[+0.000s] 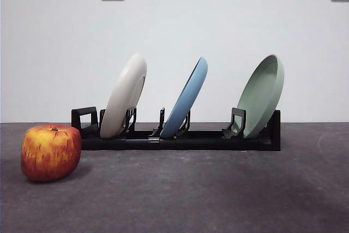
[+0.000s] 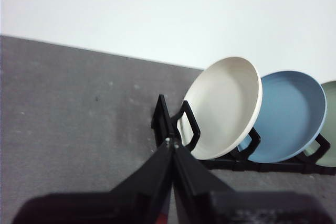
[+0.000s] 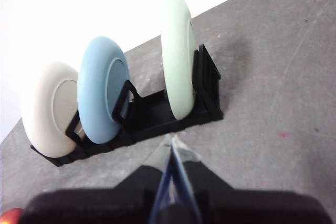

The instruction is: Take the yellow plate from the plate rack,put the plate on the table,take the apple from the table,put the apple in the plate

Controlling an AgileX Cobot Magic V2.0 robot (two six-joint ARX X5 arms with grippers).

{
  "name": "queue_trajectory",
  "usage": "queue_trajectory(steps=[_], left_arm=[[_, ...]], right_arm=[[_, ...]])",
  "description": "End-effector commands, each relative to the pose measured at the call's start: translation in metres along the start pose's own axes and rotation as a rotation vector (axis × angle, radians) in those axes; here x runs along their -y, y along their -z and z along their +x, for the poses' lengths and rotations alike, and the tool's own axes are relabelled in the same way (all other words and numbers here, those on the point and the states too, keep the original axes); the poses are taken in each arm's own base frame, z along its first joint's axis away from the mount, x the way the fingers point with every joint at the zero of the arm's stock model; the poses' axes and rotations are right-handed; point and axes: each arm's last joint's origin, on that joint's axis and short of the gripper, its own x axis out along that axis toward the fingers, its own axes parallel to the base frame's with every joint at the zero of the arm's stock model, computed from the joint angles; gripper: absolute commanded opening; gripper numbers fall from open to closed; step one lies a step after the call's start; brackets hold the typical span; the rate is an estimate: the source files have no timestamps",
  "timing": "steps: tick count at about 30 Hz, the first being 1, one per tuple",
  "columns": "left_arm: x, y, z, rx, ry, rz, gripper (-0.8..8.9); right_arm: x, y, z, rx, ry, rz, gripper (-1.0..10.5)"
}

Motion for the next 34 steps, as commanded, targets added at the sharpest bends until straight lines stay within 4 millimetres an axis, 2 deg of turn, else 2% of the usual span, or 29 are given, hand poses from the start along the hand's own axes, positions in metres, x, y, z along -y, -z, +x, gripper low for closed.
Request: queue_trajectory(steps=[1, 6, 11, 19, 20, 21, 23, 24, 29, 34], left_arm=[[0.003, -0.014, 0.012, -0.06, 0.035, -0.02, -0.07], [0.008, -0.038, 0.042, -0.182, 0.167, -0.048, -0.07], [0.01, -0.056, 0.077, -0.303, 0.301, -0.091, -0.07], [0.016, -0.08, 0.141, -0.439, 0.41, -0.126, 0.05], [0.019, -0.083, 0.149, -0.452, 0.416, -0.12, 0.28], [0.021, -0.086, 0.156, -0.466, 0.423, -0.12, 0.95], [0.028, -0.089, 0.168, -0.487, 0.439, -0.118, 2.36], [0.032, -0.091, 0.175, -0.498, 0.452, -0.115, 2.59], [0.058, -0.091, 0.205, -0.526, 0.453, -0.075, 2.56], [0.08, -0.074, 0.231, -0.565, 0.41, -0.034, 2.56]], right_arm=[[-0.008, -0.016, 0.005, -0.032, -0.037, -0.043, -0.1], [-0.02, -0.041, 0.018, -0.141, -0.091, -0.1, -0.1], [-0.025, -0.055, 0.03, -0.234, -0.114, -0.109, -0.1], [-0.025, -0.058, 0.043, -0.322, -0.153, -0.102, 0.1], [-0.025, -0.058, 0.044, -0.33, -0.15, -0.099, 0.4], [-0.024, -0.057, 0.045, -0.336, -0.148, -0.097, 1.0], [-0.024, -0.056, 0.045, -0.347, -0.144, -0.092, 2.1], [-0.024, -0.055, 0.045, -0.353, -0.141, -0.09, 2.3], [-0.023, -0.054, 0.044, -0.366, -0.136, -0.085, 2.3], [-0.023, -0.054, 0.044, -0.367, -0.136, -0.084, 2.3]])
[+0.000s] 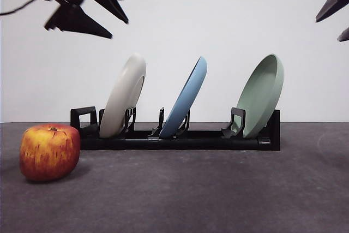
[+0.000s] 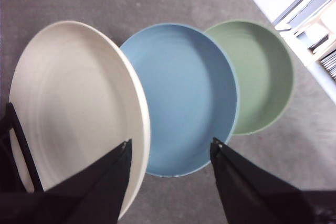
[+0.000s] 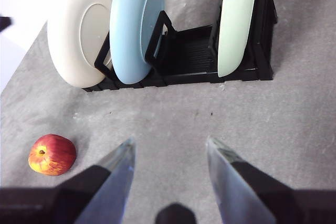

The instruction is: Take the yellow plate from the plate rack,put the plate on the table,take the apple from the table,put the apple in the plate

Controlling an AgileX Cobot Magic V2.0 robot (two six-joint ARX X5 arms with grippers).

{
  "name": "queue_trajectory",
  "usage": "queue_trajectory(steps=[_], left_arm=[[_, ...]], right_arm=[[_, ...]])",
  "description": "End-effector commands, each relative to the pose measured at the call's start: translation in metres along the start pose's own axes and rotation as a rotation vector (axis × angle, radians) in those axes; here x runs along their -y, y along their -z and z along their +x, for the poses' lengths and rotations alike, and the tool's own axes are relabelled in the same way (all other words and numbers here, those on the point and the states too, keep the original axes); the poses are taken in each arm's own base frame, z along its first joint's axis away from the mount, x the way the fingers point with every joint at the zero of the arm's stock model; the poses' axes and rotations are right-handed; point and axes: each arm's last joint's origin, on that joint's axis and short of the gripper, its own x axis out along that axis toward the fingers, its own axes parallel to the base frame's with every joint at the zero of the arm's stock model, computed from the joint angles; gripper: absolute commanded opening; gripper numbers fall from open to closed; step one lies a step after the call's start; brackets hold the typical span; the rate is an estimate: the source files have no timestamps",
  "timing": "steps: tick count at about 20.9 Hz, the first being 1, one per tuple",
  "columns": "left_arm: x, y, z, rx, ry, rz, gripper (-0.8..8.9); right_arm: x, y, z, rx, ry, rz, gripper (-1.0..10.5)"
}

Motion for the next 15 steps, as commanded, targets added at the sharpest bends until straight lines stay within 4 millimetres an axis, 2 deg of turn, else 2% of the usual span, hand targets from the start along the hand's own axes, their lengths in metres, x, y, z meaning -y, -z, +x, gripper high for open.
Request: queue_trajectory(steps=[1, 6, 10, 11, 13, 15], left_arm=[[-0.003, 0.005, 0.018, -0.031, -0.008, 0.008, 2.56], [-0.016, 0.014, 0.045, -0.057, -0.056, 0.006, 2.56], [-0.02, 0.018, 0.056, -0.07, -0.071, 0.004, 2.47], [-0.02, 0.018, 0.056, -0.07, -0.075, 0.012, 2.11], [-0.018, 0.018, 0.057, -0.07, -0.063, 0.06, -0.23], [-0.018, 0.017, 0.057, -0.059, -0.06, 0.076, -0.07]], right_arm=[[-0.001, -0.001, 0.0, 0.003, -0.004, -0.013, 2.3], [-0.001, -0.001, 0.0, 0.004, -0.004, -0.013, 2.3], [-0.001, -0.001, 0.0, 0.004, -0.003, -0.013, 2.3], [-0.001, -0.001, 0.0, 0.005, -0.002, -0.013, 2.3], [-0.001, -0.001, 0.0, 0.005, -0.001, -0.013, 2.2], [-0.001, -0.001, 0.0, 0.005, -0.001, -0.013, 2.2]])
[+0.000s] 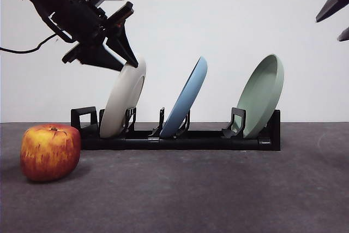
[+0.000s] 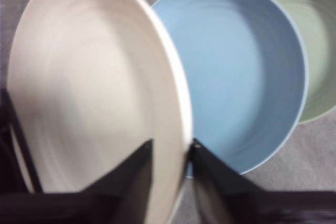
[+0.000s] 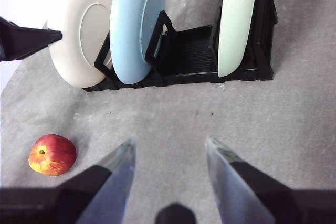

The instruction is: Take the yellow plate from the plate rack,put the plate on the table,take the apple from the table,put the apple in the plate

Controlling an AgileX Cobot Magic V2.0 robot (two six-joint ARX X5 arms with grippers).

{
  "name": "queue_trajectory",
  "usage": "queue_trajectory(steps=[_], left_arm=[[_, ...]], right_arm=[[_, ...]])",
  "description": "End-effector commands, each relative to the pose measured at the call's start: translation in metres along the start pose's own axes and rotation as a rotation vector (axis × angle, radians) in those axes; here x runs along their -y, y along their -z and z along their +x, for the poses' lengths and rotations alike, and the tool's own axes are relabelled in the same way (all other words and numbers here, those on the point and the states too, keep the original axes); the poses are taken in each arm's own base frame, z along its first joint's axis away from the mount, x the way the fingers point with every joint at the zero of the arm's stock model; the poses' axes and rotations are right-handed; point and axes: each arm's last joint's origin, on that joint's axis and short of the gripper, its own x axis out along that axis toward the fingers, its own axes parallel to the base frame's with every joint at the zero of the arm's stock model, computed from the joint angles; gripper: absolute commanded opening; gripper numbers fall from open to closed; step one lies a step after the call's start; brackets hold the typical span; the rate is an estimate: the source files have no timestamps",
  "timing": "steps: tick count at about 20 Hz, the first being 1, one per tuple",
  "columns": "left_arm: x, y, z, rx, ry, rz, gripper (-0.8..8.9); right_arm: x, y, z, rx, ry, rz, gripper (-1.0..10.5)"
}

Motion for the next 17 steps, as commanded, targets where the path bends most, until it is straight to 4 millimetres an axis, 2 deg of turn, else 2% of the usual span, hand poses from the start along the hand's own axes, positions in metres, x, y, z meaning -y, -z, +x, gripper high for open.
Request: queue_trajectory(steps=[1, 5, 8, 13, 15, 17], left_arm=[[0.002, -0.002, 0.002, 0.018, 0.001, 0.053, -0.07], [0.015, -0.014, -0.003, 0.006, 0.019, 0.067, -0.07], [0.033, -0.031, -0.013, -0.011, 0.035, 0.114, -0.07], [0.079, -0.06, -0.048, -0.088, 0.076, 0.239, -0.07], [0.101, -0.064, -0.065, -0.15, 0.101, 0.298, -0.07], [0.121, -0.058, -0.082, -0.222, 0.131, 0.362, -0.07]], right_arm=[[-0.001, -0.001, 0.0, 0.004, -0.001, -0.013, 2.2], [-0.001, -0.001, 0.0, 0.005, 0.002, -0.013, 2.2], [-0.001, -0.001, 0.0, 0.005, 0.002, -0.013, 2.2], [-0.001, -0.001, 0.0, 0.006, 0.002, -0.013, 2.2], [-0.001, -0.001, 0.0, 0.006, 0.003, -0.013, 2.2], [-0.001, -0.001, 0.0, 0.006, 0.003, -0.013, 2.2]])
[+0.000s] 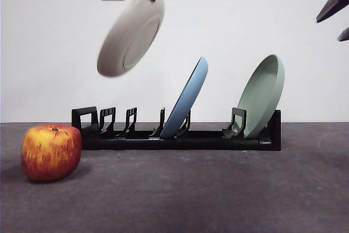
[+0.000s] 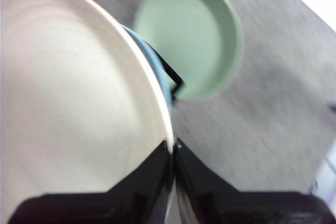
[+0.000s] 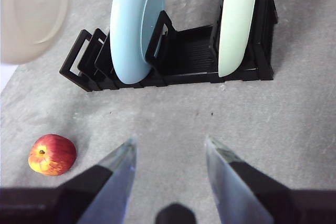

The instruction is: Take the yellow plate from the plate rack,put the plate on the table,take the apple from the table,put the apple in the plate

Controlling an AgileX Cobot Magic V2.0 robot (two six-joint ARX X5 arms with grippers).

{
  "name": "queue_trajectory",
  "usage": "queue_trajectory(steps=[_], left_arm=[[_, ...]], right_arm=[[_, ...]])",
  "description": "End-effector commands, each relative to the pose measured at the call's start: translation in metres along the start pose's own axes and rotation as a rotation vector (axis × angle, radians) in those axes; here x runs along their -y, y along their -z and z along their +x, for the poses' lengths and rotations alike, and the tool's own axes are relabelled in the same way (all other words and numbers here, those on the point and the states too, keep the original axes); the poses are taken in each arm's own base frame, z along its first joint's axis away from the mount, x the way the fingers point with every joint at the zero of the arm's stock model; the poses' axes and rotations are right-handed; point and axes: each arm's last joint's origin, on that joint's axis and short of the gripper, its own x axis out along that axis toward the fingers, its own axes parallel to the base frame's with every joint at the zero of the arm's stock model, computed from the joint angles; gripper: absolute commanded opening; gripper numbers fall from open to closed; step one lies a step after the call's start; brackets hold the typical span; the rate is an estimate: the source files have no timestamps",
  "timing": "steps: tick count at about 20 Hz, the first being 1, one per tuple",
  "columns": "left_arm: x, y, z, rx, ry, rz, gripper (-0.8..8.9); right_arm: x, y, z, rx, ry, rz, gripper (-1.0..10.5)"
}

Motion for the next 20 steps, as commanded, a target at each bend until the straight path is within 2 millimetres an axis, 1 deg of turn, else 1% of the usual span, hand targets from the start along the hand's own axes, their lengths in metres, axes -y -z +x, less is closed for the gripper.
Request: queue_trajectory(steps=[1, 3, 5, 7, 8, 10, 11, 13, 14, 16, 20], left_arm=[[0.03, 0.008, -0.016, -0.088, 0.054, 0.129, -0.07], [0.056, 0.021, -0.025, -0.186, 0.1, 0.189, -0.07], [0.082, 0.034, -0.029, -0.289, 0.084, 0.272, -0.07], [0.116, 0.044, -0.023, -0.341, 0.047, 0.374, -0.07], [0.13, 0.048, -0.021, -0.348, 0.042, 0.412, -0.07], [0.161, 0.058, -0.014, -0.338, 0.013, 0.461, -0.07], [0.178, 0.066, -0.007, -0.323, -0.013, 0.488, -0.07], [0.198, 0.082, 0.007, -0.307, -0.048, 0.525, -0.08], [0.203, 0.09, 0.015, -0.307, -0.061, 0.537, -0.08], [0.207, 0.109, 0.038, -0.315, -0.062, 0.555, -0.08], [0.195, 0.146, 0.089, -0.306, -0.1, 0.541, -0.08]], right_arm=[[-0.001, -0.001, 0.0, 0.006, 0.0, -0.013, 2.2], [-0.001, -0.001, 0.0, 0.009, 0.003, -0.014, 2.2], [-0.001, -0.002, 0.0, 0.014, 0.004, -0.015, 2.2], [0.0, -0.002, -0.001, 0.019, 0.011, -0.017, 2.2], [0.0, -0.002, -0.001, 0.024, 0.025, -0.016, 2.2], [0.0, -0.003, -0.001, 0.026, 0.028, -0.017, 2.2], [0.0, -0.003, -0.001, 0.029, 0.035, -0.017, 2.2], [0.001, -0.004, -0.002, 0.046, 0.079, -0.019, 2.2], [0.001, -0.004, -0.003, 0.052, 0.088, -0.021, 2.2], [-0.001, -0.008, -0.005, 0.067, 0.097, -0.025, 2.2], [-0.006, -0.018, -0.011, 0.103, 0.091, -0.039, 2.2]])
